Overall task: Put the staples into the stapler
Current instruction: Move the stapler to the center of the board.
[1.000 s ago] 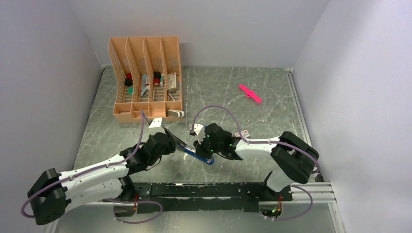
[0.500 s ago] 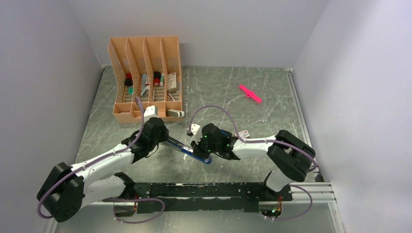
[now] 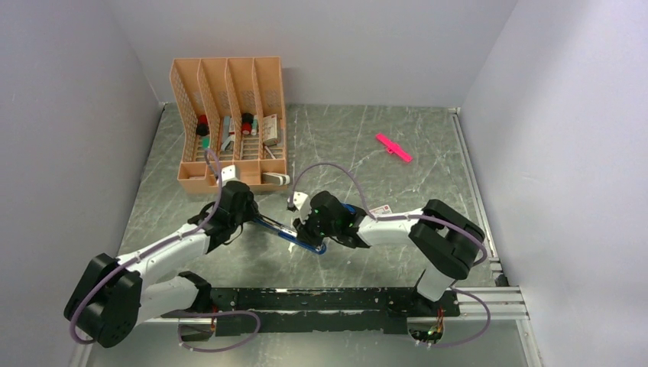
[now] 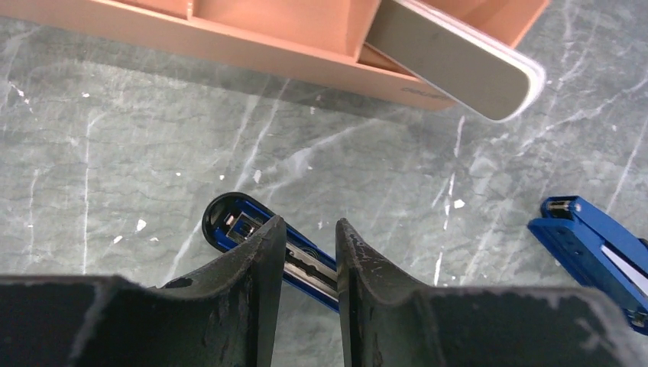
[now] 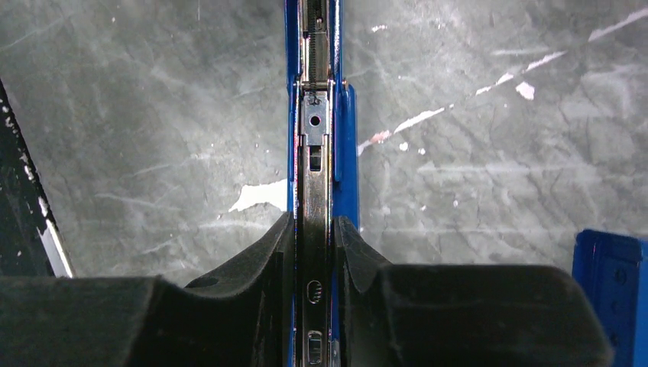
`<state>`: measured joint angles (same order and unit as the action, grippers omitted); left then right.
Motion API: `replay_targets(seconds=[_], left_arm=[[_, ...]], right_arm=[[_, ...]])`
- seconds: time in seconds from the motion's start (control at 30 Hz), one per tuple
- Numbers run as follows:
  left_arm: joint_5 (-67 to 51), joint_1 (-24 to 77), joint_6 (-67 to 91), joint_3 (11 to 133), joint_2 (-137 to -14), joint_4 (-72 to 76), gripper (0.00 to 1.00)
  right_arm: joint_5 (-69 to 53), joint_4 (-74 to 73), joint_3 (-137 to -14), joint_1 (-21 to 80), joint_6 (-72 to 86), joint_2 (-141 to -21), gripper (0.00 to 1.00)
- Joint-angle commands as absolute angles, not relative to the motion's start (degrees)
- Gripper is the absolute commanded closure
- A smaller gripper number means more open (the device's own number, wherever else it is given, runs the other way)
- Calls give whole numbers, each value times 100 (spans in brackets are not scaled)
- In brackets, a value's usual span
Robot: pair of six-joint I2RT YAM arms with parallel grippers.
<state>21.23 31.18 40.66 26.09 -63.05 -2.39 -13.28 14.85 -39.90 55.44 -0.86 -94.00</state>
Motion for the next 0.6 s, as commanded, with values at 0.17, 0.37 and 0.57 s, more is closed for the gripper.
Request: replay_targets(seconds=[0.17, 0.37, 0.57], left_arm=[[1430, 2629, 3939, 2345, -6748, 262, 65], [1394, 2480, 3856, 2546, -6312, -84, 62], [1965, 2474, 3648, 3185, -5412, -1031, 50]], right_arm=[[-1203, 1288, -4353, 5590, -248, -9825, 94], [-1069, 1441, -4537, 5589, -295, -10124, 95], [-960, 1478, -4943, 5572, -351, -10501, 95]])
